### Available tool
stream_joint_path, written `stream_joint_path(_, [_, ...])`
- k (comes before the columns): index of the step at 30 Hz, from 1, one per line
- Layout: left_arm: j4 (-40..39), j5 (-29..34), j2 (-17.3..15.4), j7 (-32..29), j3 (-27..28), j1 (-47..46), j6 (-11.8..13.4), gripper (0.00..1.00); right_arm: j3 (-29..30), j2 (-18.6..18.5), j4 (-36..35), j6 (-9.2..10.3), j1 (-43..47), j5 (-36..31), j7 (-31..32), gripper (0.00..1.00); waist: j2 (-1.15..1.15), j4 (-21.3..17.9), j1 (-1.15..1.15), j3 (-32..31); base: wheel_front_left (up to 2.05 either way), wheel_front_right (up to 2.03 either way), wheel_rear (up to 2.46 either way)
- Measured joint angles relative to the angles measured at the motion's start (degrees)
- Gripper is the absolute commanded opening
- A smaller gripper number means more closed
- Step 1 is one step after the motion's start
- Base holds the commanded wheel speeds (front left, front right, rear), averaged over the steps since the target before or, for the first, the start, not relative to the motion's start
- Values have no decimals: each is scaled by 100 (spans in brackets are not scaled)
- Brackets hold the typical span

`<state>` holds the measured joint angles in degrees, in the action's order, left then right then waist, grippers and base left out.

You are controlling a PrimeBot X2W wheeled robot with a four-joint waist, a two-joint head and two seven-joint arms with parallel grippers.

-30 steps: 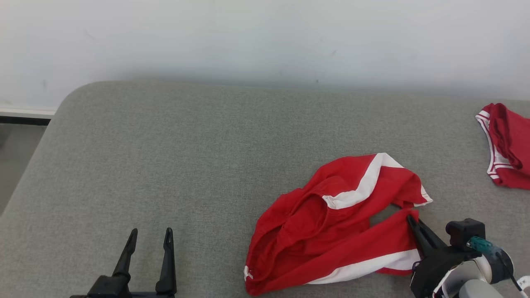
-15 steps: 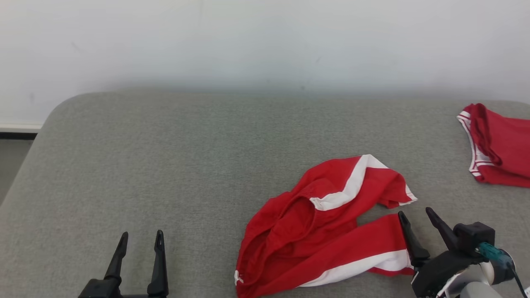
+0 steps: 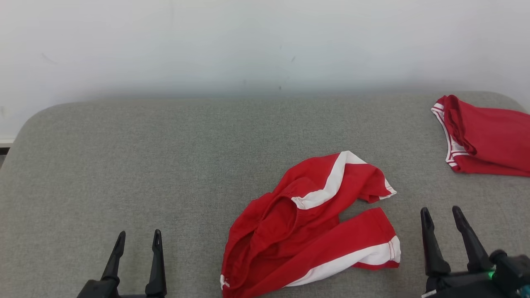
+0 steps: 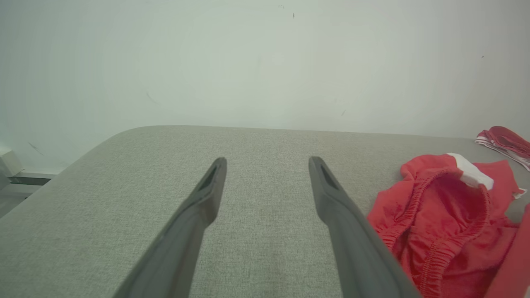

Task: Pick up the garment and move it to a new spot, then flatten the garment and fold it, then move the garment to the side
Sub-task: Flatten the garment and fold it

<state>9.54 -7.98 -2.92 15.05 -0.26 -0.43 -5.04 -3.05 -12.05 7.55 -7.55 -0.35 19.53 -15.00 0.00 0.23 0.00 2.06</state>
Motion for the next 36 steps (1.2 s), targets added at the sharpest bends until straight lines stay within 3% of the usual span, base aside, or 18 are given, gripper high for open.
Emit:
stream_joint_path(8, [-13,135,-1,0,-77,9,-31,100,135,401,-592,0,503,-156,-10,100,0,-111,0,46,0,0,0])
stream_joint_path(14, [247,358,-24,0,-736,-184,-163,100,81,426,-592,0,511,-191,-12,100,0,-199,0,86,0,0,0])
stream_joint_path(22, [1168,505,-108,0,-1828,-711,-238,100,-83,428,-510,0,386,-181,-13,100,0,-390,0,168,0,0,0])
stream_joint_path(30, [2305,409,-233,-86,-2171,-1144,-247,100,-67,459,-468,0,321,-144,-12,100,0,-714,0,295,0,0,0])
stream_joint_path(31, [2426,366,-232,-104,-2170,-1184,-248,94,-62,459,-470,0,319,-141,-13,100,0,-748,0,317,0,0,0])
stream_joint_path(32, [2508,296,-236,-104,-2175,-1232,-248,44,-49,458,-472,0,319,-141,-13,100,0,-774,0,339,0,0,0])
stream_joint_path(33, [2579,257,-245,-104,-2185,-1288,-248,0,-47,460,-479,0,319,-141,-13,100,0,-796,0,359,0,0,0])
stream_joint_path(36, [2719,163,-247,-94,-2203,-1436,-249,0,3,477,-490,0,319,-141,-13,100,1,-820,1,401,0,0,0])
